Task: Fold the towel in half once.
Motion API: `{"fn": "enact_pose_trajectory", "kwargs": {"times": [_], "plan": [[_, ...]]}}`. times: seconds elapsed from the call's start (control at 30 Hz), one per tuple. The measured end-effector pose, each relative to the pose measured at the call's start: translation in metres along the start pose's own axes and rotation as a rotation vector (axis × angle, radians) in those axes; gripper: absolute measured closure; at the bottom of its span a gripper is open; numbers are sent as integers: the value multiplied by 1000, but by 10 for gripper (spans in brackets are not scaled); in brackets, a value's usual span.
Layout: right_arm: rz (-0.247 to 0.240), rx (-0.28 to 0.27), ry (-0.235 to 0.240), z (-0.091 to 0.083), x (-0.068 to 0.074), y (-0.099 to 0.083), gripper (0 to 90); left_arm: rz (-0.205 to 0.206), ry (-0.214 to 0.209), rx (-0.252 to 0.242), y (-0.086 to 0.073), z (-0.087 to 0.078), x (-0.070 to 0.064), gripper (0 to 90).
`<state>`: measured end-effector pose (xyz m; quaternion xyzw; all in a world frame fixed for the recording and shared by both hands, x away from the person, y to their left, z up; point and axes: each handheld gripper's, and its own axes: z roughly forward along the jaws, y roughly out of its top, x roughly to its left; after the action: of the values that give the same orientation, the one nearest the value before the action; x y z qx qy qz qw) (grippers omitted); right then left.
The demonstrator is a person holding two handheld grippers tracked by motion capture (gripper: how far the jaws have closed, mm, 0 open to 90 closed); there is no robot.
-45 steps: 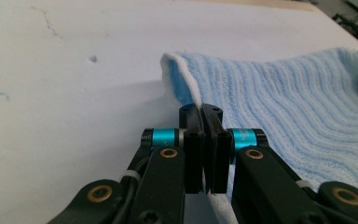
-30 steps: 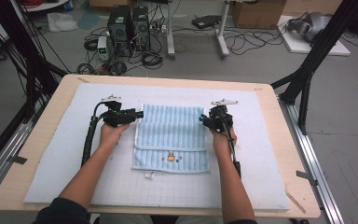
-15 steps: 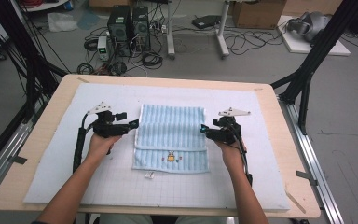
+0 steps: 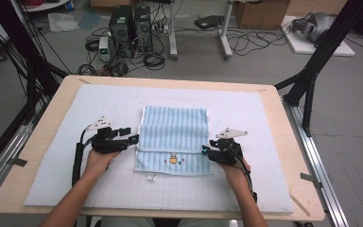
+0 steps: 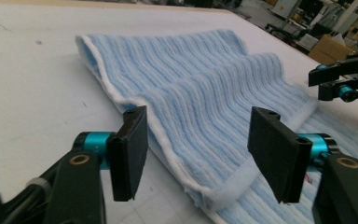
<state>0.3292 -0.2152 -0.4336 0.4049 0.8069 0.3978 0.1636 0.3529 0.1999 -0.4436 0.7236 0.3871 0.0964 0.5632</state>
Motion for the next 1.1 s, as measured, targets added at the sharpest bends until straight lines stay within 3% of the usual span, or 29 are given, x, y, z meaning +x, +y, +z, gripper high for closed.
{"fn": "enact_pose_trajectory", "kwargs": {"times": [0.1, 0.23, 0.33, 0.43, 0.63, 0.83, 0.97, 1.1], "plan": [[-12, 20, -4, 1, 2, -4, 602, 8, -6, 16, -2, -1, -3, 447], [-43, 75, -4, 7, 2, -6, 746, 5, -3, 36, -7, -2, -4, 469], [-55, 80, 2, 7, 3, -6, 810, -2, 1, 46, -10, -4, -4, 479], [-73, 76, -2, 7, 4, -5, 819, 10, 2, 47, -10, -5, -5, 497], [-56, 64, 4, 4, 4, -4, 813, 62, -20, 80, -11, 0, -10, 610], [-59, 62, 7, 4, 4, -4, 812, 69, 49, 140, -9, 7, -13, 553], [-61, 63, 6, 4, 4, -4, 810, 115, 81, 198, -9, 13, -18, 545], [-50, 66, 5, 4, 5, -4, 806, 156, 109, 238, -9, 18, -23, 610]]}}
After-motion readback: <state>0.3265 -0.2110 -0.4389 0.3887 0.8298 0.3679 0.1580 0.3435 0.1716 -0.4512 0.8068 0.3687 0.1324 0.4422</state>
